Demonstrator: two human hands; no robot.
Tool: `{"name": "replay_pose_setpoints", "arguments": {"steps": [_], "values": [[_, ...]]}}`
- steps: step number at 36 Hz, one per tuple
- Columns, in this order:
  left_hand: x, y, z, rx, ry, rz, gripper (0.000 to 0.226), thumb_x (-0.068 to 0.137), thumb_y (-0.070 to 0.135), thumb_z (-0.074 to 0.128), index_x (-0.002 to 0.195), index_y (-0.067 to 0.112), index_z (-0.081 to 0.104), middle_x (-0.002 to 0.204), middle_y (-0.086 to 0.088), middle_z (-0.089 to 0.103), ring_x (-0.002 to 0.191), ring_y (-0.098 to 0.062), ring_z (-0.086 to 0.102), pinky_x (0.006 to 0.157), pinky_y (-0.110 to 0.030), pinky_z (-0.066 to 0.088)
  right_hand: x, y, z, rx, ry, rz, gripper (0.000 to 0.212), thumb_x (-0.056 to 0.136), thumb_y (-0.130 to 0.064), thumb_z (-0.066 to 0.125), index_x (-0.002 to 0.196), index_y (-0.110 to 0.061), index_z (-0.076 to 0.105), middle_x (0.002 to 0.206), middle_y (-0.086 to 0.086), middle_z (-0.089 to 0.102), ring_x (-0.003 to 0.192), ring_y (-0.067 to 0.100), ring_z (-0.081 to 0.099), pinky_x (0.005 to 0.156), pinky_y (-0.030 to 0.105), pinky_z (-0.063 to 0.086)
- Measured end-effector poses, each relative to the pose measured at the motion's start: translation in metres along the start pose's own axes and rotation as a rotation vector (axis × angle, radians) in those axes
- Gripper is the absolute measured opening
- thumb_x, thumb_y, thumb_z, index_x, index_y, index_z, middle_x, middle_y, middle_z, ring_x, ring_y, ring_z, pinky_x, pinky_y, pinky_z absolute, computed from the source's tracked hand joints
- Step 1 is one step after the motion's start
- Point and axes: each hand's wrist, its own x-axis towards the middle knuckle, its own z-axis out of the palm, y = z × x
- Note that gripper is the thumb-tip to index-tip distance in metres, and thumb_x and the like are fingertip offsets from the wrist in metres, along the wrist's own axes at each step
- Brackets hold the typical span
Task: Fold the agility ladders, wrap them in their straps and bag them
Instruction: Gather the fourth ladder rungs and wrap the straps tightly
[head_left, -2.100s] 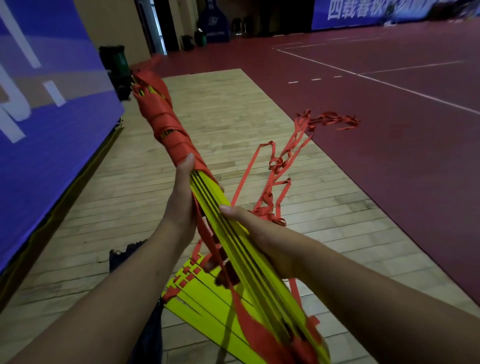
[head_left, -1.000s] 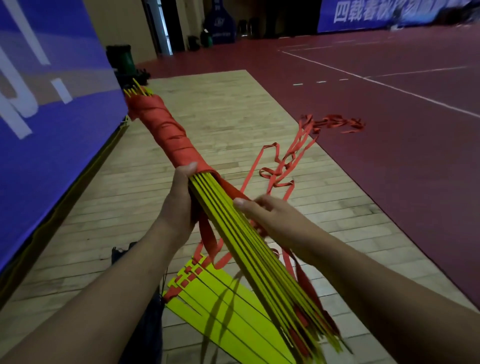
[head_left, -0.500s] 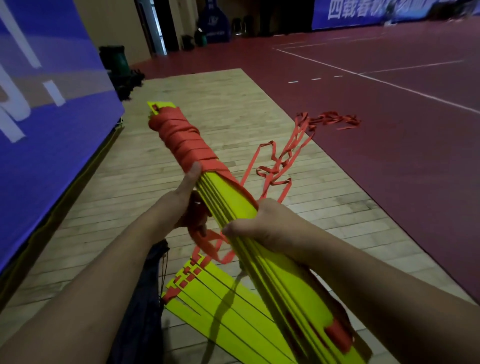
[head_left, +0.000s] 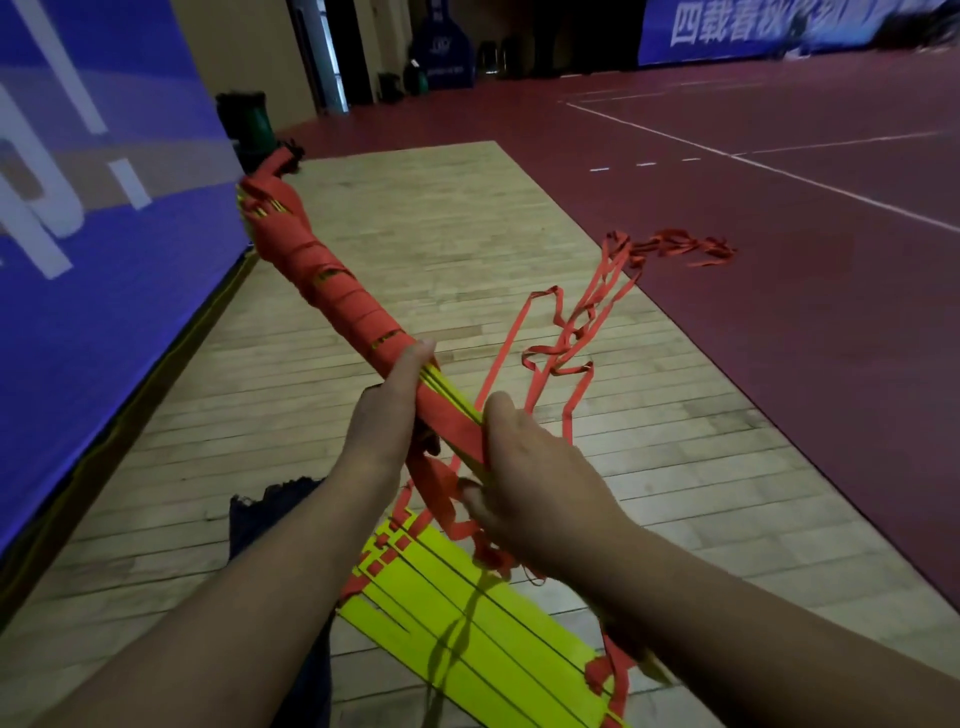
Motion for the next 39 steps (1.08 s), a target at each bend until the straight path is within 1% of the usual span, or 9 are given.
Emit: {"name": "replay_pose_setpoints", "arguments": {"steps": [5, 9, 14, 21, 23, 26, 31, 34, 39], "values": [[0.002, 0.004, -0.007, -0.140, -0.076, 0.027, 0.036, 0.079, 0.057, 0.069, 0.069, 0.022, 0.065, 0.058, 0.006, 0.061, 0.060, -0.015, 0.061, 0.076, -0.035, 0.047, 0.007, 0.007, -0.020, 0.614, -0.094, 0.262, 0.055, 0.085, -0.065, 0.066, 0.115, -0.022, 0.051, 0.105, -0.005, 0.062, 0.091, 0.008, 0.063, 0.081, 0.034, 0.056], [0.001, 0.007, -0.006, -0.202, -0.173, 0.103, 0.035, 0.070, 0.056, 0.064, 0.072, 0.021, 0.065, 0.060, 0.005, 0.061, 0.057, -0.011, 0.061, 0.064, -0.029, 0.049, 0.006, 0.012, -0.019, 0.921, -0.435, 0.398, 0.071, 0.071, -0.066, 0.075, 0.118, -0.015, 0.061, 0.107, 0.009, 0.074, 0.097, 0.029, 0.073, 0.089, 0.048, 0.059], [0.005, 0.009, -0.011, -0.186, -0.249, 0.076, 0.063, 0.057, 0.066, 0.073, 0.087, 0.011, 0.067, 0.081, -0.013, 0.061, 0.070, -0.024, 0.061, 0.079, -0.041, 0.048, -0.002, 0.003, -0.010, 1.164, -0.423, 0.367, 0.032, 0.087, -0.039, 0.075, 0.094, -0.009, 0.063, 0.071, 0.006, 0.065, 0.060, 0.020, 0.065, 0.058, 0.030, 0.057], [0.013, 0.014, -0.015, -0.212, -0.215, 0.119, 0.044, 0.079, 0.058, 0.066, 0.082, 0.014, 0.066, 0.068, -0.003, 0.068, 0.062, -0.017, 0.066, 0.064, -0.028, 0.055, 0.004, 0.001, -0.012, 0.875, -0.219, 0.271, 0.050, 0.082, -0.062, 0.069, 0.089, -0.012, 0.071, 0.073, 0.008, 0.073, 0.061, 0.022, 0.069, 0.074, 0.044, 0.059], [0.019, 0.012, -0.021, -0.063, -0.222, 0.092, 0.069, 0.066, 0.077, 0.064, 0.093, 0.014, 0.072, 0.085, -0.006, 0.076, 0.078, -0.021, 0.073, 0.080, -0.035, 0.058, 0.005, 0.006, -0.016, 0.789, -0.171, 0.274, 0.066, 0.075, -0.071, 0.062, 0.089, -0.008, 0.073, 0.082, 0.013, 0.076, 0.069, 0.030, 0.073, 0.078, 0.048, 0.059], [0.022, 0.010, -0.029, 0.200, -0.243, 0.011, 0.113, 0.042, 0.104, 0.048, 0.106, 0.015, 0.072, 0.098, -0.012, 0.077, 0.092, -0.029, 0.074, 0.095, -0.049, 0.054, 0.007, 0.017, -0.023, 0.711, -0.105, 0.260, 0.045, 0.085, -0.056, 0.067, 0.084, -0.011, 0.071, 0.078, 0.010, 0.076, 0.066, 0.024, 0.074, 0.071, 0.044, 0.060], [0.017, 0.015, -0.025, 0.473, -0.335, -0.011, 0.104, 0.072, 0.093, 0.015, 0.067, 0.003, 0.068, 0.051, -0.009, 0.057, 0.052, -0.025, 0.062, 0.067, -0.033, 0.053, 0.012, 0.030, -0.027, 0.451, 0.022, 0.213, 0.058, 0.069, -0.069, 0.068, 0.087, -0.014, 0.069, 0.077, 0.006, 0.074, 0.069, 0.023, 0.072, 0.069, 0.051, 0.060], [0.011, 0.017, -0.014, 0.398, -0.309, 0.073, 0.086, 0.083, 0.083, 0.033, 0.071, 0.003, 0.065, 0.049, -0.008, 0.053, 0.045, -0.024, 0.056, 0.062, -0.032, 0.051, 0.014, 0.032, -0.023, 0.240, 0.086, 0.229, 0.058, 0.071, -0.068, 0.071, 0.094, -0.017, 0.057, 0.083, 0.001, 0.065, 0.074, 0.020, 0.065, 0.068, 0.046, 0.057], [0.000, 0.005, 0.004, 0.180, -0.250, 0.022, 0.063, 0.063, 0.076, 0.066, 0.069, 0.014, 0.065, 0.056, -0.003, 0.056, 0.052, -0.020, 0.056, 0.074, -0.041, 0.051, 0.005, 0.026, -0.002, 0.039, 0.195, 0.151, 0.040, 0.088, -0.034, 0.069, 0.103, -0.022, 0.034, 0.086, -0.004, 0.053, 0.077, 0.025, 0.059, 0.063, 0.039, 0.047]]}}
